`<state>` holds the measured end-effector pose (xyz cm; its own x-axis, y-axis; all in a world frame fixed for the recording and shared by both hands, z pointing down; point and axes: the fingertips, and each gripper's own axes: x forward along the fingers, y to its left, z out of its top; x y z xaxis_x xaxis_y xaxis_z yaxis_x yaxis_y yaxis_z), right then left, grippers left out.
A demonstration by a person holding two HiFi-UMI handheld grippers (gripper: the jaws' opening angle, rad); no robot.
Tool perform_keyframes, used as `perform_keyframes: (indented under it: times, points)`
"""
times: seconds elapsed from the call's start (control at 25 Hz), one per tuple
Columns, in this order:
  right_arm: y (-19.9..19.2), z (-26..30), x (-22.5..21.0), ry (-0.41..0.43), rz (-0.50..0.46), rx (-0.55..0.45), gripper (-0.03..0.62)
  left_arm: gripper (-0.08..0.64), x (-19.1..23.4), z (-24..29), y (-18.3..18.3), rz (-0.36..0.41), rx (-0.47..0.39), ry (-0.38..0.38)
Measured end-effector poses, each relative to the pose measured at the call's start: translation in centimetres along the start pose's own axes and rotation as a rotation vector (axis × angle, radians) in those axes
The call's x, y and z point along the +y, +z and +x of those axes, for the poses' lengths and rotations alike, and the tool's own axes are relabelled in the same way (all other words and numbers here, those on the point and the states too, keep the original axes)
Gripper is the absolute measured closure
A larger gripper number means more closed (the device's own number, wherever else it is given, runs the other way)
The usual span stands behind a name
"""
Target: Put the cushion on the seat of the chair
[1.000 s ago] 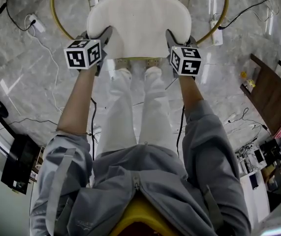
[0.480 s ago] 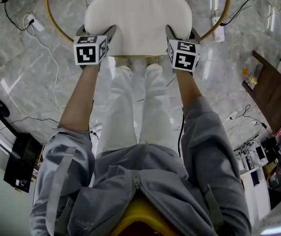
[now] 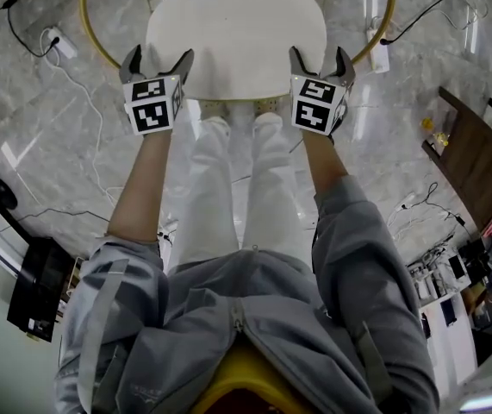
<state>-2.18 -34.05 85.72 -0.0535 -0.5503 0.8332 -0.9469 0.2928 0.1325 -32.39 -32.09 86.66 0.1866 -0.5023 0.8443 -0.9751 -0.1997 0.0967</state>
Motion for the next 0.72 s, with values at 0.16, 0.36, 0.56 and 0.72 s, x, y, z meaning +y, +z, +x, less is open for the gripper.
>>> perform_keyframes:
  times: [0.16,0.36,0.56,0.72]
  points:
    - [1.5,-2.9,0.4,0.025,0.023,-0.044,0.398,0.218,-1.3,-2.6,2.0,-0.002,-0.065,-0.029]
    - [3.6,-7.7,0.7,0.038,0.052,-0.075,0.594,0.48,-4.6,-7.1,5.1,0.025,-0.137,-0.112]
    - [5.4,-13.9,2.1,0.07,0.083,-0.123,0.594,0.554,-6.7,-13.4,6.7,0.037,-0.188,-0.173]
    - [7.1,-20.4,3.2,0.064,0.113,-0.174,0.594,0.554,-7.6,-19.6,8.3,0.04,-0.252,-0.194]
